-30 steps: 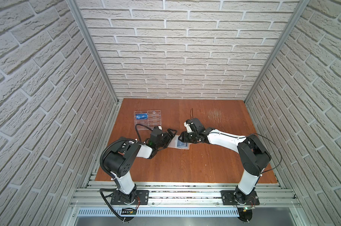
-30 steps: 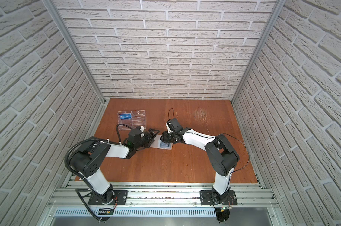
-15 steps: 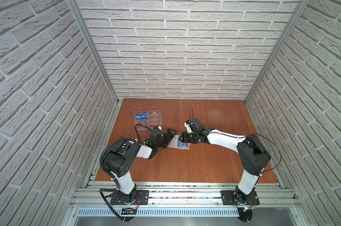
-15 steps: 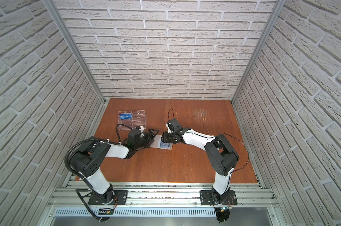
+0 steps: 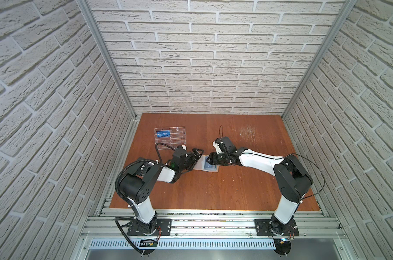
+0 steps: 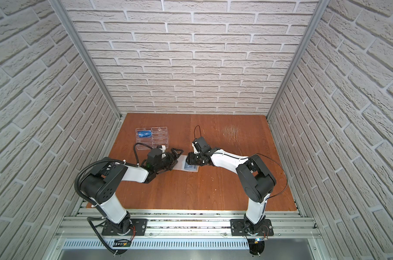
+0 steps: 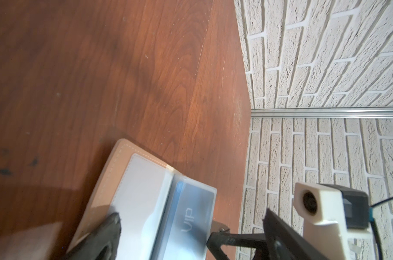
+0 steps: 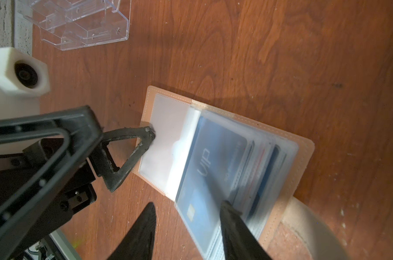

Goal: Take the credit cards out of the card holder
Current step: Flip over the card slot in the card holder.

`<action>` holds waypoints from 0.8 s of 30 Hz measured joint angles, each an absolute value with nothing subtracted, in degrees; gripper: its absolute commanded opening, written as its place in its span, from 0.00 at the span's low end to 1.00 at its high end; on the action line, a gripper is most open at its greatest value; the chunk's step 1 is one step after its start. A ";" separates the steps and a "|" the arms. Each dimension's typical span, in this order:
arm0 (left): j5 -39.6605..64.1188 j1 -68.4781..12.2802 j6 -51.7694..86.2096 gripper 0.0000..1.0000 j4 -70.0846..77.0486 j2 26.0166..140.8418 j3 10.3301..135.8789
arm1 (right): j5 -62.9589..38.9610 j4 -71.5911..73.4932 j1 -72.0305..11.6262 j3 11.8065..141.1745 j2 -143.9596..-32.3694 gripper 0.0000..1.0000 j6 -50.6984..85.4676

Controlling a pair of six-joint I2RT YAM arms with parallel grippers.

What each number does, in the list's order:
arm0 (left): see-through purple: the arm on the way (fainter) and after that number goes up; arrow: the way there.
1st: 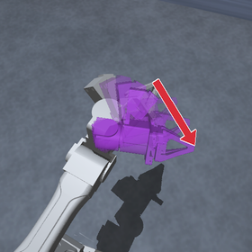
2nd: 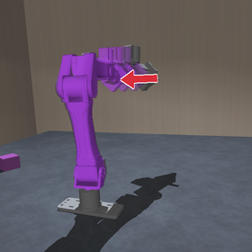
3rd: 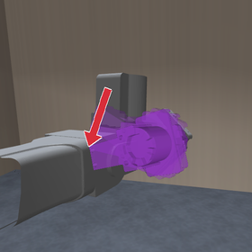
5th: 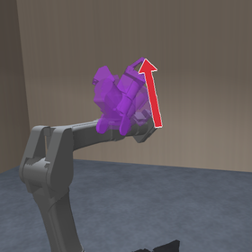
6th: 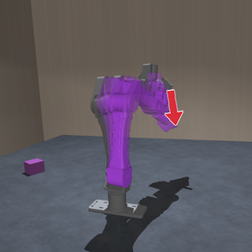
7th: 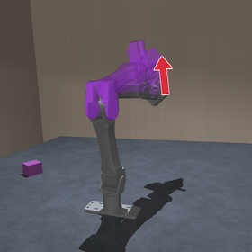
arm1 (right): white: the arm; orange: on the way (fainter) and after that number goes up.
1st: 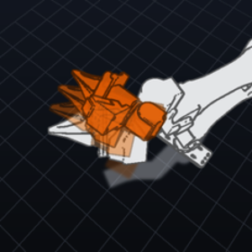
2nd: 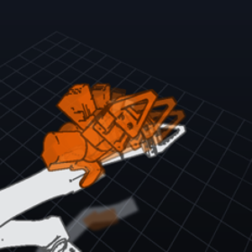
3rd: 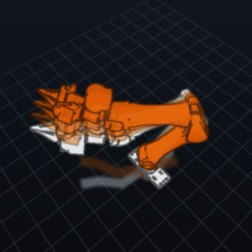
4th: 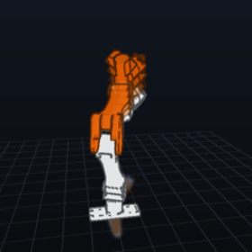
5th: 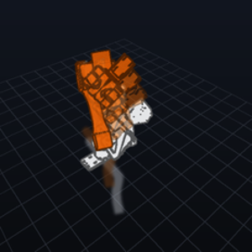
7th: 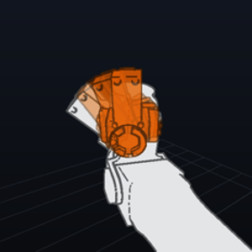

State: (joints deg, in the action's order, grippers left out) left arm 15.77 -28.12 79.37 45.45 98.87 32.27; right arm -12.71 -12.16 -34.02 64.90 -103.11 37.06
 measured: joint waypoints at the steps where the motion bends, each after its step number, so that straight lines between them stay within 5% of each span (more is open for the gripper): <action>1: 15.77 -28.12 79.37 0.98 45.45 98.87 32.27 | -12.71 -12.12 -34.02 64.75 -103.02 0.49 37.06; 24: 15.77 -28.12 79.33 0.98 46.30 98.87 31.75 | -12.80 -11.75 -34.00 64.27 -102.63 0.50 37.08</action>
State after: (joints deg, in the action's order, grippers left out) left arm 15.77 -28.12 79.33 46.30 98.87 31.75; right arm -12.80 -11.75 -34.00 64.27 -102.63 37.08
